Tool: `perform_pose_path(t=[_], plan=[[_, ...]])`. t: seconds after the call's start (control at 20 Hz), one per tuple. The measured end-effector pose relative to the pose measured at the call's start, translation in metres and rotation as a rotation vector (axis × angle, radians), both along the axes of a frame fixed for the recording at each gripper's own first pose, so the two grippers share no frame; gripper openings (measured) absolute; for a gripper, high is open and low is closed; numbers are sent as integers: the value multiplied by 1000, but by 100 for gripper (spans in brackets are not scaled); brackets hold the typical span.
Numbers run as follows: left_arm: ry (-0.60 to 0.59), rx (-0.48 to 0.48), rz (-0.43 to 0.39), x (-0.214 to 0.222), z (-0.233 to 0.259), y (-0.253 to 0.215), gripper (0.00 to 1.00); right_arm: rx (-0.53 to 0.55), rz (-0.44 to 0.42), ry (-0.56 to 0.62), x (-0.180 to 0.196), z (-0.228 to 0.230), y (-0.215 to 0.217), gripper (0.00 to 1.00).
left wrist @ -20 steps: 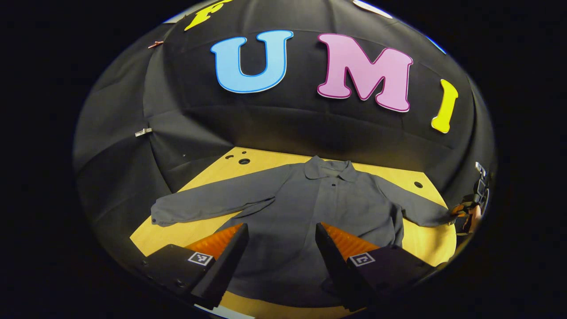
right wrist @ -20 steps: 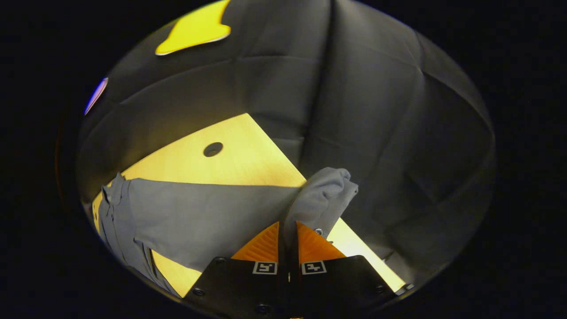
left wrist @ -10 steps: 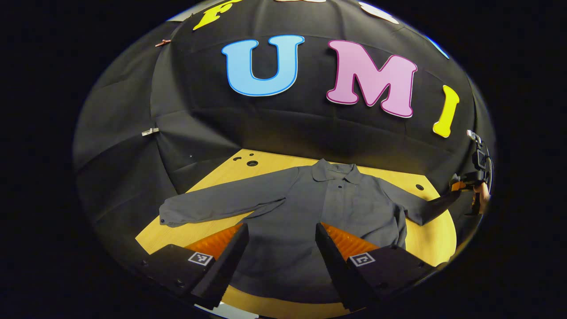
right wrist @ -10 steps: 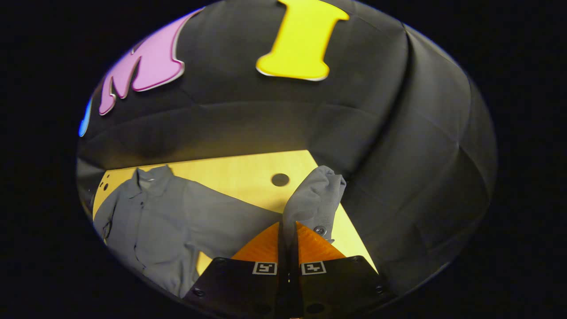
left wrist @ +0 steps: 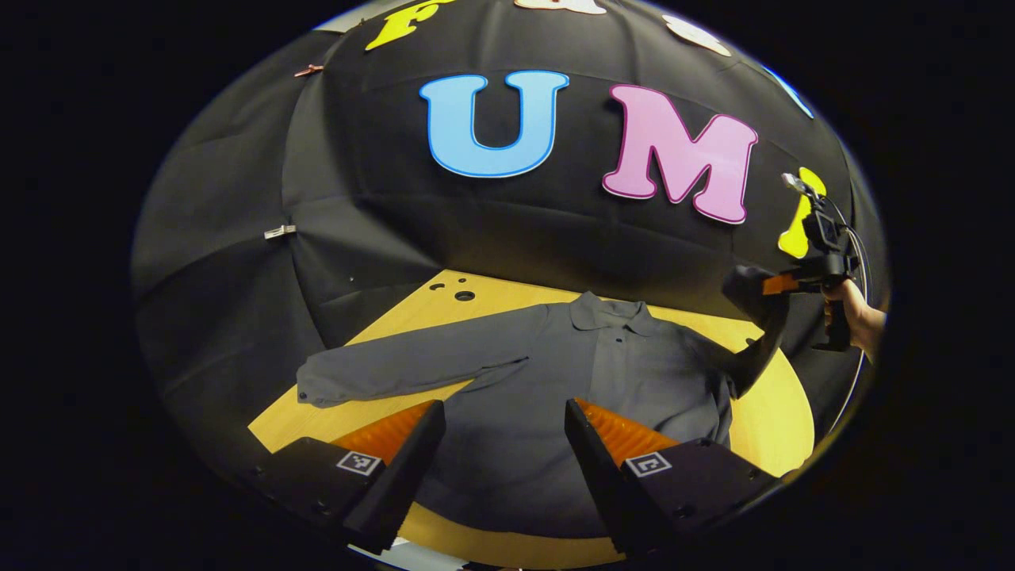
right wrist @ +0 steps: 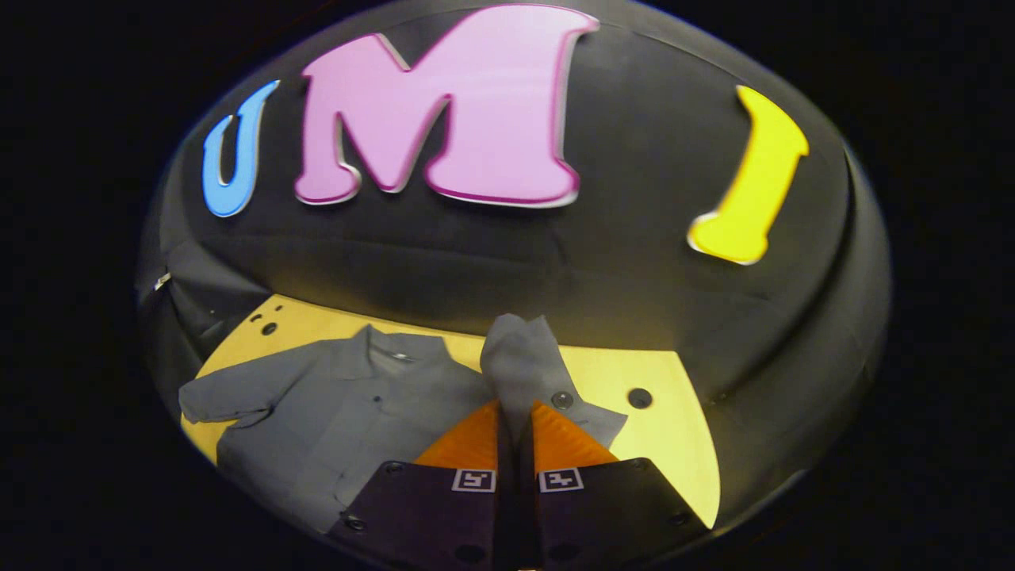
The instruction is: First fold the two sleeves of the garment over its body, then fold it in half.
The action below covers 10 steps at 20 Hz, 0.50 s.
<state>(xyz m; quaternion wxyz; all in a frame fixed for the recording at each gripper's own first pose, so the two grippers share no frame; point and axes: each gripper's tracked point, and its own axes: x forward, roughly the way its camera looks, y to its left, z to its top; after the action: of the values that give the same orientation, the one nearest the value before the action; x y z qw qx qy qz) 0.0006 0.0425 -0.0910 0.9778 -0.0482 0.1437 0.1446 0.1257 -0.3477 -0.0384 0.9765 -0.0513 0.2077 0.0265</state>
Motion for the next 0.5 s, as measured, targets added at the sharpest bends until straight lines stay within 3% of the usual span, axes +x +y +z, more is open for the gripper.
perform_pose_path(t=[0.45,0.5], plan=[[-27,-72,133,-26,2,33,96,-25,300,84,-50,52,57,5],[-31,-81,148,-29,1,39,96,-20,315,96,-54,54,68,0]])
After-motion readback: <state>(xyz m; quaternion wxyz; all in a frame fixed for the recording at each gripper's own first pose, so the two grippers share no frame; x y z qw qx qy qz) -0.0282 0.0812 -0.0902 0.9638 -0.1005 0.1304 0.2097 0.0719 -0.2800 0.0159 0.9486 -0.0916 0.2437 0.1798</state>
